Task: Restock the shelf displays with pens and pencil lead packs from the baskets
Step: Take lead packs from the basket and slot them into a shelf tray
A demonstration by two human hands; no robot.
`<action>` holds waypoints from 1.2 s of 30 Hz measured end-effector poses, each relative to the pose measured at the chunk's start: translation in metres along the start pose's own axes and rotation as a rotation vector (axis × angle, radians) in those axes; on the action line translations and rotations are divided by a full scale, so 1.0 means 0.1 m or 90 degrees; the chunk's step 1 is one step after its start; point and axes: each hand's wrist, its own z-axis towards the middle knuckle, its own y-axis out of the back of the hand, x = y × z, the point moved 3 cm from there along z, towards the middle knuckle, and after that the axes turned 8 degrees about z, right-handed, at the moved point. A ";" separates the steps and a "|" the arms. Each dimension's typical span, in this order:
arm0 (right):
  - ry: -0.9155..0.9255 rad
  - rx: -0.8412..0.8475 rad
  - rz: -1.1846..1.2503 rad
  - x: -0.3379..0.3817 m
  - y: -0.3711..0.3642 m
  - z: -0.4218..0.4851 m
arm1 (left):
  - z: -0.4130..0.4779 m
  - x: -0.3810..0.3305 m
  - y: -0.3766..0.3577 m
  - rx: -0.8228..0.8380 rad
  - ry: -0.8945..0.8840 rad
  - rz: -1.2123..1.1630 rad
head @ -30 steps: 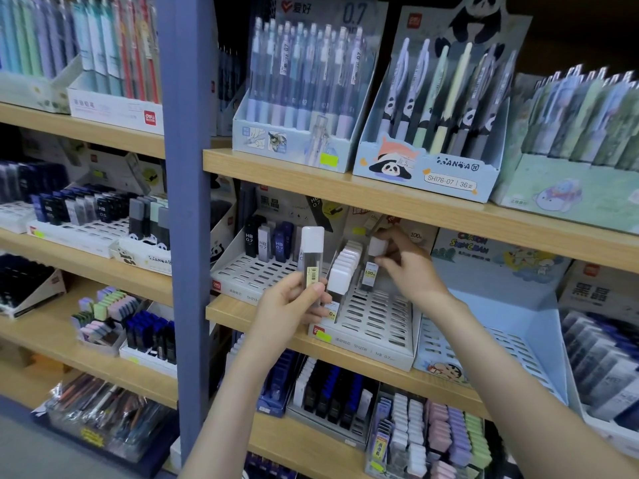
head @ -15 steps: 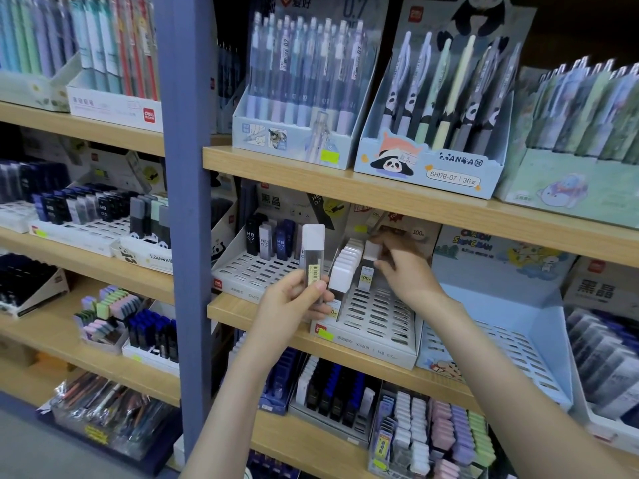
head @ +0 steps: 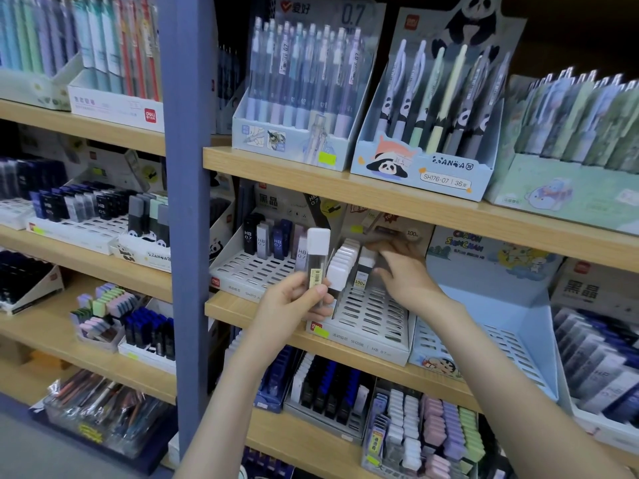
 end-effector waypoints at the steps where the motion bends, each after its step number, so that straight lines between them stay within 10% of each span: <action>1: -0.008 0.007 -0.001 -0.01 -0.01 -0.01 | -0.01 -0.01 -0.01 0.003 -0.001 0.002; 10: 0.074 -0.063 0.416 0.67 0.20 -0.40 | 0.02 -0.09 -0.12 -0.093 -0.185 0.385; 21: -0.101 -0.056 0.455 0.32 0.32 -0.34 | -0.02 -0.04 -0.17 -0.273 -0.413 0.602; 30: -0.113 -0.255 0.665 0.15 0.31 -0.23 | 0.01 0.17 -0.27 -0.163 -0.408 0.733; 36: -0.089 -0.247 0.444 0.14 0.21 -0.12 | 0.02 0.16 -0.27 -0.145 -0.410 0.705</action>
